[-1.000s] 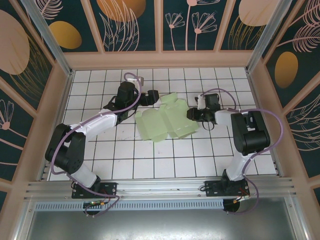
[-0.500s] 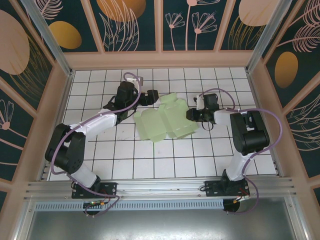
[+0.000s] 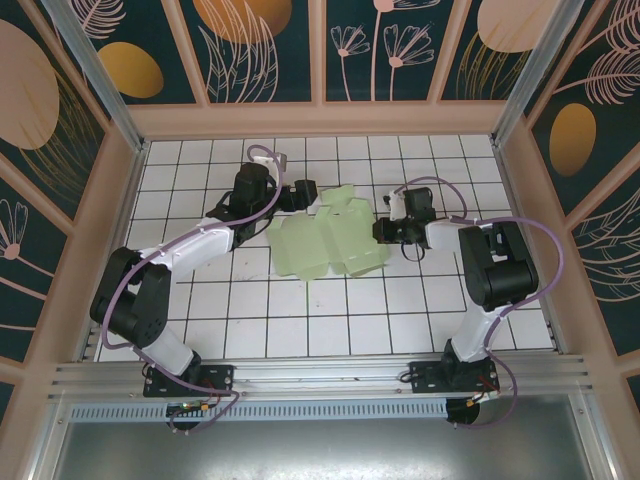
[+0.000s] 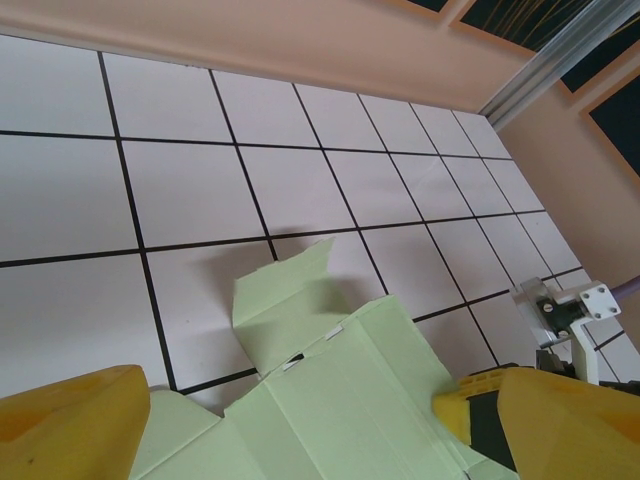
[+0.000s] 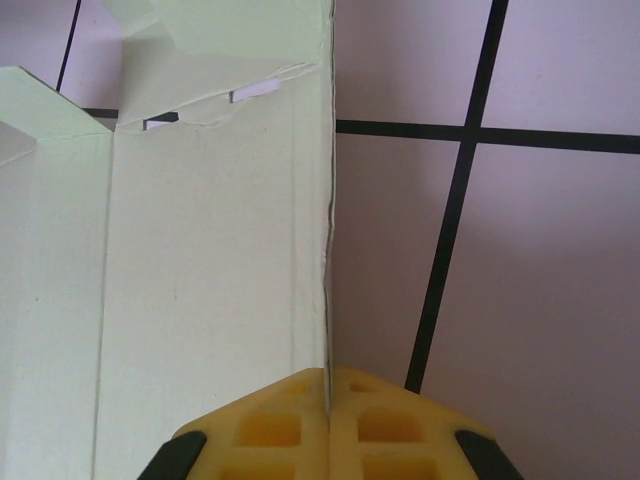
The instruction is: Fold the paper box
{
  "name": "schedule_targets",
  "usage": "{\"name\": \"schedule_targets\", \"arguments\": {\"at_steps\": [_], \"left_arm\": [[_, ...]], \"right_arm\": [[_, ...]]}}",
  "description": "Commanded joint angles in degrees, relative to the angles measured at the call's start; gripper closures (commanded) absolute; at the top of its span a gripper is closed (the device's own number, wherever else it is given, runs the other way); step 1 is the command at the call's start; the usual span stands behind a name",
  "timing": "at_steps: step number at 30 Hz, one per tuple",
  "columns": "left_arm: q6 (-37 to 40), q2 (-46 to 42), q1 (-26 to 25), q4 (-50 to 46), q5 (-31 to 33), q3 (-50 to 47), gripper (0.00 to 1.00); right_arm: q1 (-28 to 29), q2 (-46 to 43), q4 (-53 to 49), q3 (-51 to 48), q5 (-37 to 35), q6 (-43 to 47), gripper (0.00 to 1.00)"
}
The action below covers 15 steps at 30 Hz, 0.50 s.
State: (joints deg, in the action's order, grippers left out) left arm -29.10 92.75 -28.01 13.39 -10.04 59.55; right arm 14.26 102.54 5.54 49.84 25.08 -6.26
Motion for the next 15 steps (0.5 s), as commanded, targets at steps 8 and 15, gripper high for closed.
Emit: {"name": "schedule_targets", "arguments": {"at_steps": [8,15], "left_arm": [[1.2,0.0,0.7,1.0,-0.7,-1.0,0.1],[1.2,0.2,0.8,1.0,-0.9,-1.1,0.1]], "right_arm": [[1.4,-0.9,-2.1,-0.2,0.9,1.6,0.86],[2.6,-0.9,-3.1,0.4,-1.4,2.3,0.85]]}}
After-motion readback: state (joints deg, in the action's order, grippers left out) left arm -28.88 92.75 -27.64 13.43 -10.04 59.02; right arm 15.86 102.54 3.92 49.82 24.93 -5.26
